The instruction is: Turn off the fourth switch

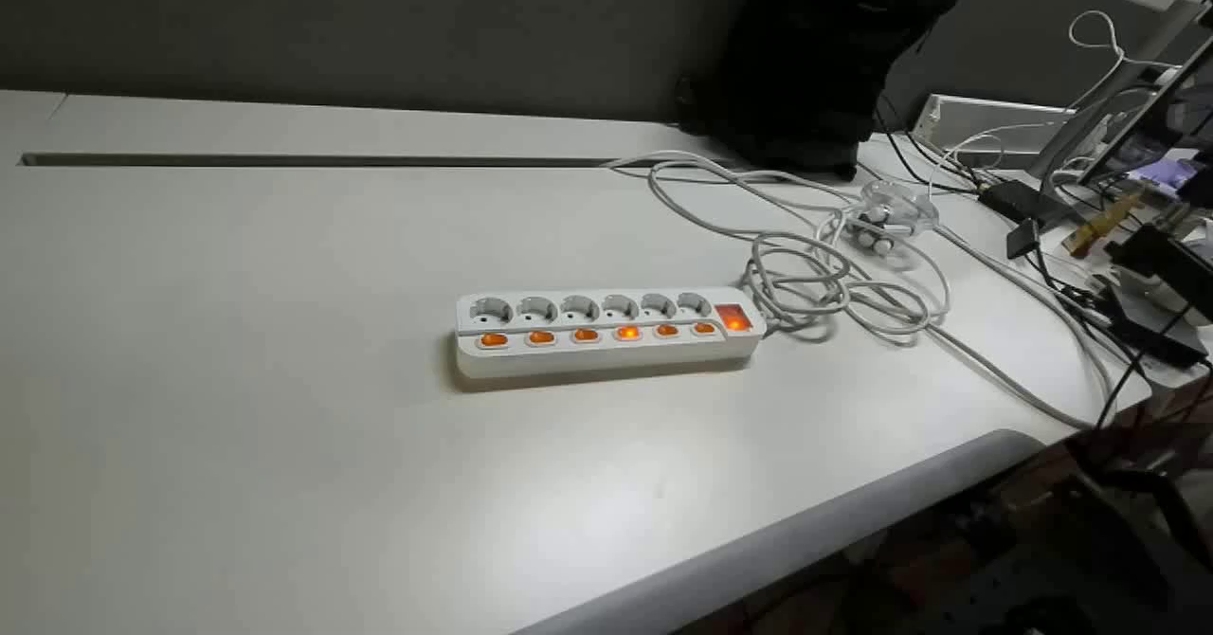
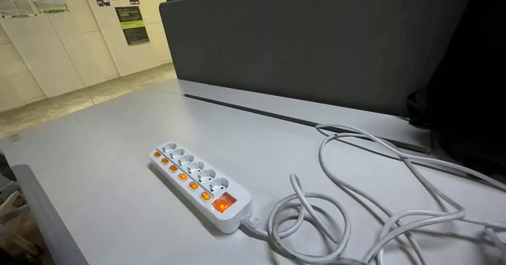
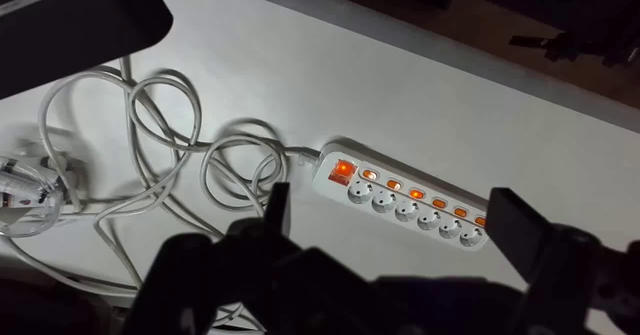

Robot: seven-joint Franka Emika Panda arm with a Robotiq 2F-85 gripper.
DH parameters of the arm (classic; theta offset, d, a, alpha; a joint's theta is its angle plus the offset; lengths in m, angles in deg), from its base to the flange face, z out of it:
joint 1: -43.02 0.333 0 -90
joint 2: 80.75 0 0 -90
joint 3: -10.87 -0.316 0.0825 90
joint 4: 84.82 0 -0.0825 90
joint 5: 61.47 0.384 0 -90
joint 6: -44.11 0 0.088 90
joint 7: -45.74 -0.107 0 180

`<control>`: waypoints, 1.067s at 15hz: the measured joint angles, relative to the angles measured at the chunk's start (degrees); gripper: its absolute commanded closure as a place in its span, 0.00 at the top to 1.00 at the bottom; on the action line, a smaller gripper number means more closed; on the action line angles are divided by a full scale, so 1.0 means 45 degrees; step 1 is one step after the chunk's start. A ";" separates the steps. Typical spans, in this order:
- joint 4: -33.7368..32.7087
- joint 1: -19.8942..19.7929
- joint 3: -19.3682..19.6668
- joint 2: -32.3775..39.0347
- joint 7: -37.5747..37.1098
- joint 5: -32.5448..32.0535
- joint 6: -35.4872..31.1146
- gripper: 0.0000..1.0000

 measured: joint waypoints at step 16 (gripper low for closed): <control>0.0490 -0.0142 -0.0265 0.0244 0.0026 -0.0205 -0.1424 1.00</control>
